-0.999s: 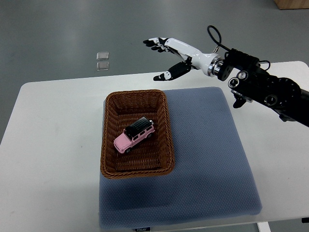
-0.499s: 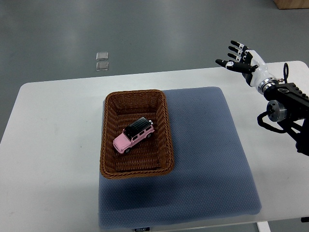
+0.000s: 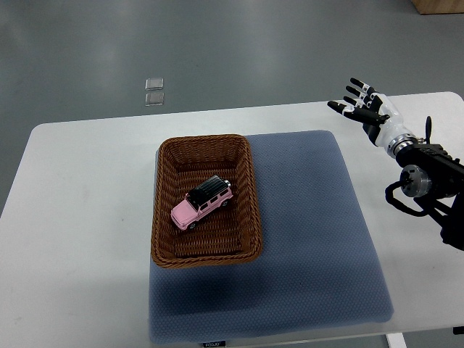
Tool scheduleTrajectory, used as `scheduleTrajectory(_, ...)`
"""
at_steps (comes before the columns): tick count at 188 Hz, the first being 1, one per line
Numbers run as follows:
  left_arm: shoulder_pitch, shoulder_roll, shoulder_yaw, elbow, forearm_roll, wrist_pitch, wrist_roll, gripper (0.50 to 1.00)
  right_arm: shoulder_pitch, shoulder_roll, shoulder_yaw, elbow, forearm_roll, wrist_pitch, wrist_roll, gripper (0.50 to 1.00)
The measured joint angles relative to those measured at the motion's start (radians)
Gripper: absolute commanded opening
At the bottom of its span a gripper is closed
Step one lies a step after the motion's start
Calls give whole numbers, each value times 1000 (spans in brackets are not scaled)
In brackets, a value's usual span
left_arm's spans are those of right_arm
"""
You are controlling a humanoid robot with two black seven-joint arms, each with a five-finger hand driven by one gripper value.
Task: Place pink car in brown basket
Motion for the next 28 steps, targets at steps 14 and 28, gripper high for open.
scheduleTrajectory(14, 0, 0, 0, 0, 0, 0, 0, 1000, 1, 1, 0, 0, 0, 10, 0, 913)
scheduleTrajectory(28, 0, 0, 0, 0, 0, 0, 0, 1000, 6, 2, 0, 1, -1, 19, 0, 913)
